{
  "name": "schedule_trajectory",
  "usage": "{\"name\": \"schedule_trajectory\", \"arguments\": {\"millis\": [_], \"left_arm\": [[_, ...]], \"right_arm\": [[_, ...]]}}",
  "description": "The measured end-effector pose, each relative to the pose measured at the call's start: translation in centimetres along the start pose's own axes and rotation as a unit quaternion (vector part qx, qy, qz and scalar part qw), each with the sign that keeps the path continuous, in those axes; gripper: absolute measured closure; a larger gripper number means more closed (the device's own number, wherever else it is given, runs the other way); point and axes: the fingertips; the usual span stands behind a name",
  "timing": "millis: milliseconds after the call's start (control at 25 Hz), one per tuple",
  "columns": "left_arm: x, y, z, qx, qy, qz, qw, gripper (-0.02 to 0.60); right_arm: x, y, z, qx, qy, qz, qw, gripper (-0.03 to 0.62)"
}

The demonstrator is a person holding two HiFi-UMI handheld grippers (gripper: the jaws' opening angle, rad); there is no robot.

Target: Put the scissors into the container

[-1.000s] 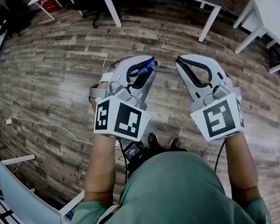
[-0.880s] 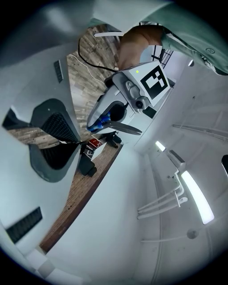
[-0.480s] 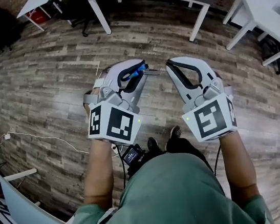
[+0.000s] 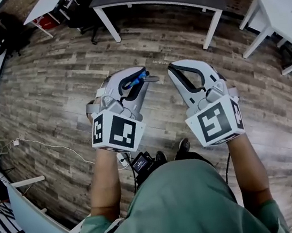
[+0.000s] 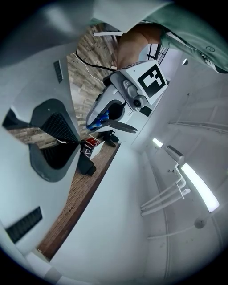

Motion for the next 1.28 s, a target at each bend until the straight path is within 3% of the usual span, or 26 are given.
{"name": "schedule_trajectory", "arguments": {"millis": [520,1280], "left_arm": [[0.8,-5.8,-2.7,0.013,-0.007,-0.024,0.9996,0.546],[-7.0,-12.1,-13.5,-0.011,-0.006,0.026,0.9996,0.546]], "right_arm": [[-3.0,-1.8,6.2,0.016,-0.005,0.021,1.000,0.586],[-3.9,-15.1,11.5,-0.016,-0.006,-0.025,1.000,0.586]]}}
Point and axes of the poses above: the fingertips, and each gripper's own axes: y backward along the fingers, z to its right, x out of its top, and after that the axes turned 3 degrees about z, right-handed
